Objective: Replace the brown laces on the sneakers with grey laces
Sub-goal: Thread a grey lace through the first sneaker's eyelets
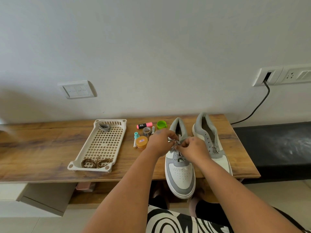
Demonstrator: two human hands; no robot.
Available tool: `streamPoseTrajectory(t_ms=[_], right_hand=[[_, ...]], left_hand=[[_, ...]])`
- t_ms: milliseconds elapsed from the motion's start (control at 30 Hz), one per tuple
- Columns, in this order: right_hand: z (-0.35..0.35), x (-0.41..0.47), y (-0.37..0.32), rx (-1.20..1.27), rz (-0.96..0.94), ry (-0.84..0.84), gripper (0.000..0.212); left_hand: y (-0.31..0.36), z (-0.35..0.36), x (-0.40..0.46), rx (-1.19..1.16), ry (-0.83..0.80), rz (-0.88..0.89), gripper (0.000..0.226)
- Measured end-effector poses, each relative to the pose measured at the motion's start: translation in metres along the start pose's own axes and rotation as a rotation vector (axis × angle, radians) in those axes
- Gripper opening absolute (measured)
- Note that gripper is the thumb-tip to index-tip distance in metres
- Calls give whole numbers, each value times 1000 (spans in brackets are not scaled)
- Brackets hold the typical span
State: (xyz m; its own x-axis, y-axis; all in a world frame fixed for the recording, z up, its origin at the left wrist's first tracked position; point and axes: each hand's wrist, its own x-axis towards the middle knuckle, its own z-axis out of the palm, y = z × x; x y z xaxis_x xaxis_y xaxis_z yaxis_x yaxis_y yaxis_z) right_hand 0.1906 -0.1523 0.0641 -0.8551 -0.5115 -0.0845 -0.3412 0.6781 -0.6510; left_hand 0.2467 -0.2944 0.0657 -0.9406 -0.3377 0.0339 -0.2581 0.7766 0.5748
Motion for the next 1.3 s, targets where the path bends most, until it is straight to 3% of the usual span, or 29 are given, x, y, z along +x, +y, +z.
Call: streamPoseTrajectory(t_ms=[233,633,767,867,1133,1300], right_hand=[[1,1,-2,220,148,10,38],[-23,1,7,-196,12,-446,26],[-27,4,9,-57,-67,-238,7],[-21,7,10,107,-157,-58,15],[-3,10,13,148,-248,32,17],[-7,18,16,145,-244,-19,16]], left_hand=[[-3,-2,4,-23,-37,-25,8],[2,-3,-1,-34,-53,-37,8],[2,-4,-1,56,54,-4,21],[4,-7,-1,116,73,-6,13],[5,-7,-2,182,64,-29,19],[9,-7,-1,207,42,18,16]])
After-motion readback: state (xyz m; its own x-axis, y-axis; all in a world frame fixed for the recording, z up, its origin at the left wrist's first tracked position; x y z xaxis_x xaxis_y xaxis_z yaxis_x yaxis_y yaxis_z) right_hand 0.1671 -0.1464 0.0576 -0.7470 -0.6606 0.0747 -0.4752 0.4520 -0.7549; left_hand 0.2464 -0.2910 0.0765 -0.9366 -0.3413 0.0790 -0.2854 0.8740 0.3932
